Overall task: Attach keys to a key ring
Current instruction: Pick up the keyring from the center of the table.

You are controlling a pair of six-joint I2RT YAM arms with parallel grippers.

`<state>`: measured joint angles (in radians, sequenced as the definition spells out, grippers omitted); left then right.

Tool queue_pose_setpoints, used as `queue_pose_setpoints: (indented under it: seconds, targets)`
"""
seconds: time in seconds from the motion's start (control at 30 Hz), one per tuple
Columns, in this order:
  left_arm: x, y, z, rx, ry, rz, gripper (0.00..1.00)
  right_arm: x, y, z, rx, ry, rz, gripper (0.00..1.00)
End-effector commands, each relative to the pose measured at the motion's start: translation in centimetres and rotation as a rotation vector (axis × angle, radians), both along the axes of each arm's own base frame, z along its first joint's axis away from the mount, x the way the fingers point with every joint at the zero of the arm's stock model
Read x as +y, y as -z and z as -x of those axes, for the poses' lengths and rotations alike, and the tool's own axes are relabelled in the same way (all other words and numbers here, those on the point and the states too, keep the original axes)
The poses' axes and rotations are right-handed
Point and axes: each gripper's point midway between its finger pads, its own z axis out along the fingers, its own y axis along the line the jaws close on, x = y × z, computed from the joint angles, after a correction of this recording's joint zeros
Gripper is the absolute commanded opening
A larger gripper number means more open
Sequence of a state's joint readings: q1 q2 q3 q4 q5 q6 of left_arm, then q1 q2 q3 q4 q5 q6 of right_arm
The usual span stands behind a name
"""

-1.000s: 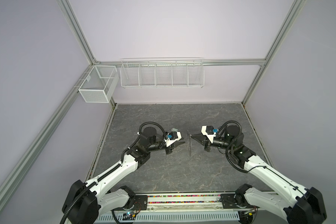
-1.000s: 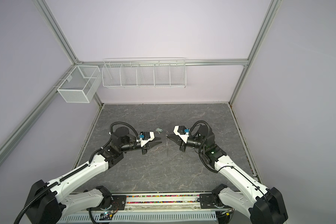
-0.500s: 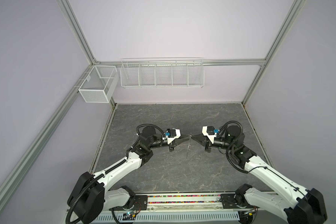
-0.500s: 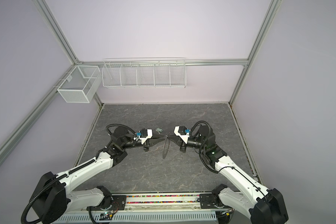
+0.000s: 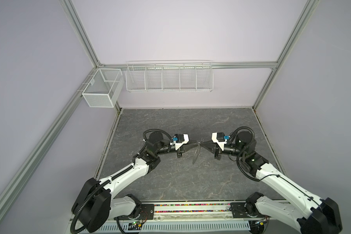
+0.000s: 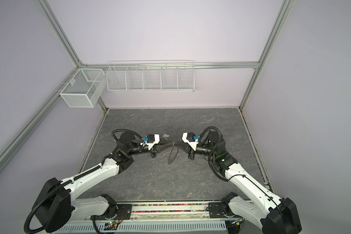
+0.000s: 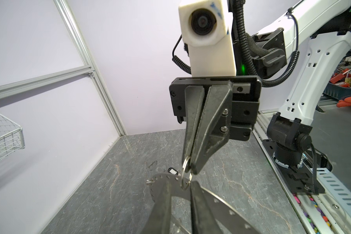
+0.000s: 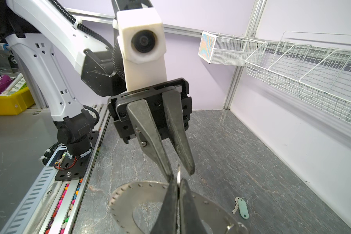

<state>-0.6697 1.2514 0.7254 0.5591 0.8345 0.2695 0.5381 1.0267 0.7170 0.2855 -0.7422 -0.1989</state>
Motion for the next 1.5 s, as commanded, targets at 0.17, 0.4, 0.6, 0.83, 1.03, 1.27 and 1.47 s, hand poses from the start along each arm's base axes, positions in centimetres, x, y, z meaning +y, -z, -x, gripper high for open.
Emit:
queue_pose_setpoints:
  seconds: [0.17, 0.4, 0.6, 0.83, 1.03, 1.27, 1.47]
  targets:
    - [-0.8, -0.2, 0.3, 0.021, 0.056, -0.012, 0.16, 0.1, -1.5, 0.6, -0.045, -0.040, -0.030, 0.07]
    - [-1.0, -0.6, 0.2, 0.011, 0.066, -0.009, 0.11, 0.3, -1.2, 0.5, -0.033, -0.045, -0.028, 0.07]
    - [-1.1, -0.9, 0.2, -0.001, 0.075, -0.004, 0.07, 0.5, -0.9, 0.2, -0.027, -0.047, -0.023, 0.07]
    - [-0.9, -1.2, 0.2, -0.017, 0.063, -0.007, 0.00, 0.6, 0.0, -0.7, -0.006, -0.021, -0.005, 0.08]
    - [-0.3, 0.3, -0.7, -0.055, -0.022, -0.164, 0.00, -0.3, 0.8, -1.4, -0.027, 0.053, 0.035, 0.38]
    - [0.9, 1.7, -1.1, -0.082, -0.086, -0.423, 0.00, -1.1, 2.0, -0.9, -0.053, 0.058, 0.163, 0.39]
    - [0.8, 1.9, -0.8, -0.082, -0.097, -0.536, 0.00, -0.7, 1.0, -0.8, -0.073, 0.048, 0.132, 0.37]
